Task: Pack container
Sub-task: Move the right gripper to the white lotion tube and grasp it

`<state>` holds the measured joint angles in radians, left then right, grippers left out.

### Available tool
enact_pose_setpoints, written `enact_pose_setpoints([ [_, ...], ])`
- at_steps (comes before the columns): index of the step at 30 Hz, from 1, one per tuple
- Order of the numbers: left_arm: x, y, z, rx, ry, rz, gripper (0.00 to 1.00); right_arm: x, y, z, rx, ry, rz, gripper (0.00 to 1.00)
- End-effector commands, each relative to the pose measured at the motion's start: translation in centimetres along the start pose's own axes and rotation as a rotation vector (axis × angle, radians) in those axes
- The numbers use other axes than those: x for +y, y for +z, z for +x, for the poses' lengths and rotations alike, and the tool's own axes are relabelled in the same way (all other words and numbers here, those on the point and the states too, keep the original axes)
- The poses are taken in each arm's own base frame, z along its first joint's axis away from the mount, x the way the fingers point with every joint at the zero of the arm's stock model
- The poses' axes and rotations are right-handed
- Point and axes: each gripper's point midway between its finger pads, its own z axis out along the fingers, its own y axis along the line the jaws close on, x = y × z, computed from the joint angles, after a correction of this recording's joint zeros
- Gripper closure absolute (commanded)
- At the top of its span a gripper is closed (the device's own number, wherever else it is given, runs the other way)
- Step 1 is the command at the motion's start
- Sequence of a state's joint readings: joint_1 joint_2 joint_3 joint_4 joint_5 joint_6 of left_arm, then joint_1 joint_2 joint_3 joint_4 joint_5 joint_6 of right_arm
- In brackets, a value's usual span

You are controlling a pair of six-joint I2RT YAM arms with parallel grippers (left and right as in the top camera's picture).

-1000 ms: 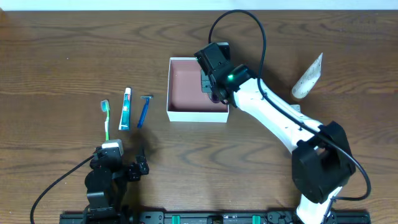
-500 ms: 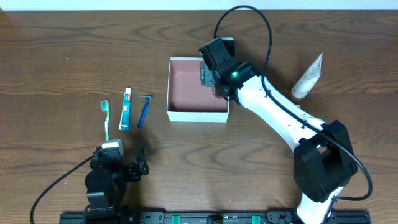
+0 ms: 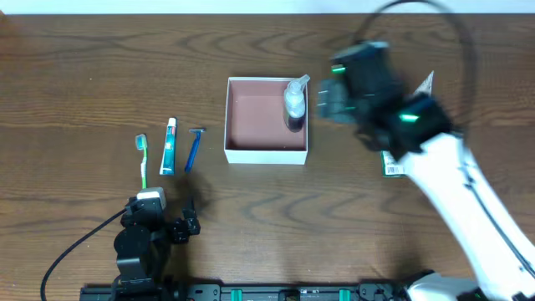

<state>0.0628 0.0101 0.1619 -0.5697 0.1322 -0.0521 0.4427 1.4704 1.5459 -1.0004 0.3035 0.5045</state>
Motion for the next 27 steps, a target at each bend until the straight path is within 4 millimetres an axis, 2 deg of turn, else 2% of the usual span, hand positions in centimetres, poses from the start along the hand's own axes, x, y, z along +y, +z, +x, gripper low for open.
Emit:
enact_pose_setpoints([
  [1,-0.3,0.2,0.3,0.004,0.0,0.016,0.02,-6.0,0.6,-1.0,0.011,0.046,0.152,0.05],
  [4,-0.3,0.2,0.3,0.004,0.0,0.016,0.02,-10.2,1.7,-0.9,0.076,0.115,0.196,0.07],
  [6,-0.3,0.2,0.3,0.004,0.0,0.016,0.02,-11.3,2.2,-0.8,0.105,0.137,0.181,0.12],
  [10,-0.3,0.2,0.3,0.004,0.0,0.016,0.02,-14.3,3.8,-0.6,0.145,0.2,0.231,0.12],
  [14,-0.3,0.2,0.3,0.004,0.0,0.016,0.02,-16.0,5.6,0.1,0.197,0.233,0.263,0.14],
  [19,-0.3,0.2,0.3,0.004,0.0,0.016,0.02,-15.8,9.0,1.9,0.299,0.23,0.258,0.2],
  [22,-0.3,0.2,0.3,0.004,0.0,0.016,0.02,-15.9,10.6,2.9,0.351,0.224,0.272,0.43],
  [25,-0.3,0.2,0.3,0.004,0.0,0.016,0.02,-16.0,11.3,3.3,0.367,0.224,0.277,0.96],
  [27,-0.3,0.2,0.3,0.004,0.0,0.016,0.02,-16.1,11.2,2.9,0.347,0.223,0.282,0.99],
])
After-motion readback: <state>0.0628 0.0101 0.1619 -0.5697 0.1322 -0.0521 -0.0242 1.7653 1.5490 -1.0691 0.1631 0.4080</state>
